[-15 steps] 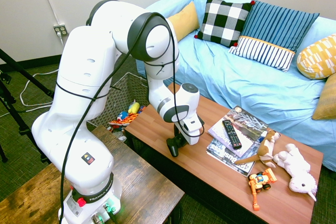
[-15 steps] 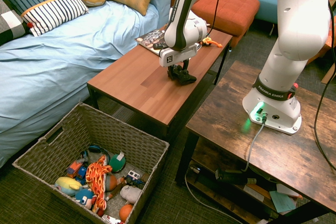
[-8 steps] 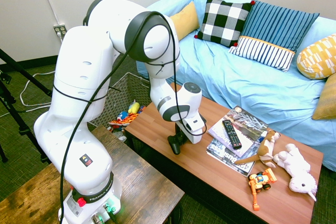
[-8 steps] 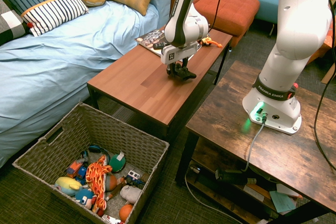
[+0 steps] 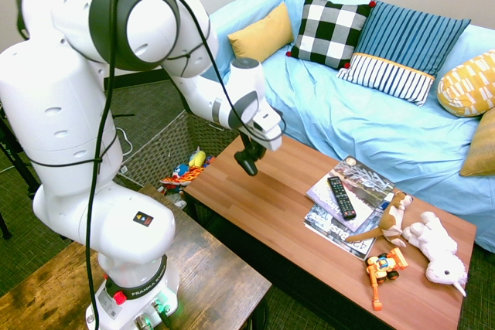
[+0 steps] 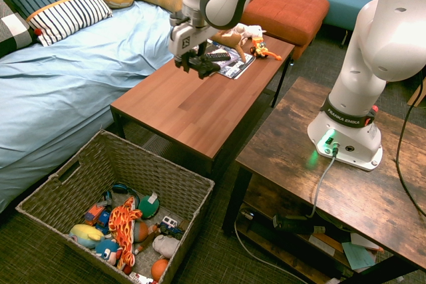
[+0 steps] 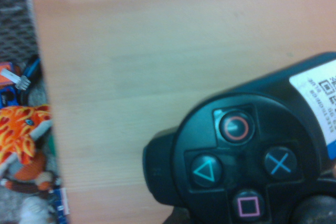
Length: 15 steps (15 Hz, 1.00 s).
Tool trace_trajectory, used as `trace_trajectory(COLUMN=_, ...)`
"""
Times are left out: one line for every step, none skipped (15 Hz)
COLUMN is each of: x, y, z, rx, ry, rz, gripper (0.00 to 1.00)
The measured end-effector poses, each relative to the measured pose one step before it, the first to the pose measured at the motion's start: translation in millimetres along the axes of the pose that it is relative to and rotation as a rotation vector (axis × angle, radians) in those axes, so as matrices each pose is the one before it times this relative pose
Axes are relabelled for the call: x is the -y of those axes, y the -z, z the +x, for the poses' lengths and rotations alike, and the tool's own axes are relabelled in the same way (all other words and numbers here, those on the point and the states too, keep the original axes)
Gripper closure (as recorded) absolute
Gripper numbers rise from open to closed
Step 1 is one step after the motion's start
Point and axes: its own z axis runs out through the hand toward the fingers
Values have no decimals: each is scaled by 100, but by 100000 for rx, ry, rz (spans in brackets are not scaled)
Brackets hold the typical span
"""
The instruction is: Put the gamepad in the basket
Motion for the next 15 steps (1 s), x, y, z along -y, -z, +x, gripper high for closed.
trace_trajectory(x=2902, y=1900, z=-1930, rx=-1120, ry=3563, rz=614, gripper=100)
trace_trajectory(x=2881, y=1255, z=-1967, rx=-952, ry=3656, rz=201, gripper=100)
trace_trajectory(x=2721, y=383, z=-1812, rx=-457, ry=3597, rz=-190, gripper=100)
trace_trajectory(x=2430, y=-265, z=-1367, rx=-43, ry=3376, rz=-26, gripper=100)
trace_trajectory(x=2108, y=-926, z=-1056, rx=344, ry=3312, rz=-245, gripper=100)
trace_trajectory(x=1749, y=-1421, z=-1075, rx=984, ry=3426, rz=-591, gripper=100)
trace_trajectory(x=1405, y=-1764, z=-1315, rx=1405, ry=3346, rz=-1197, gripper=100)
trace_trajectory(x=1190, y=-1920, z=-1465, rx=1362, ry=3158, rz=-1585, gripper=100)
trace_trajectory(x=1084, y=-1795, z=-1475, rx=1308, ry=2774, rz=-1517, gripper=100)
trace_trajectory(x=1050, y=-1771, z=-1432, rx=893, ry=2508, rz=-1493, gripper=100)
trace_trajectory(x=945, y=-1652, z=-1269, rx=771, ry=2078, rz=-1437, gripper=100)
trace_trajectory(x=892, y=-1611, z=-1133, rx=741, ry=1925, rz=-1327, gripper=100)
trace_trajectory(x=837, y=-1734, z=-1050, rx=19, ry=2235, rz=-1560, gripper=100)
trace_trajectory(x=826, y=-1941, z=-979, rx=-303, ry=1653, rz=-1743, gripper=100)
trace_trajectory(x=849, y=-2092, z=-858, rx=54, ry=1574, rz=-1608, gripper=100)
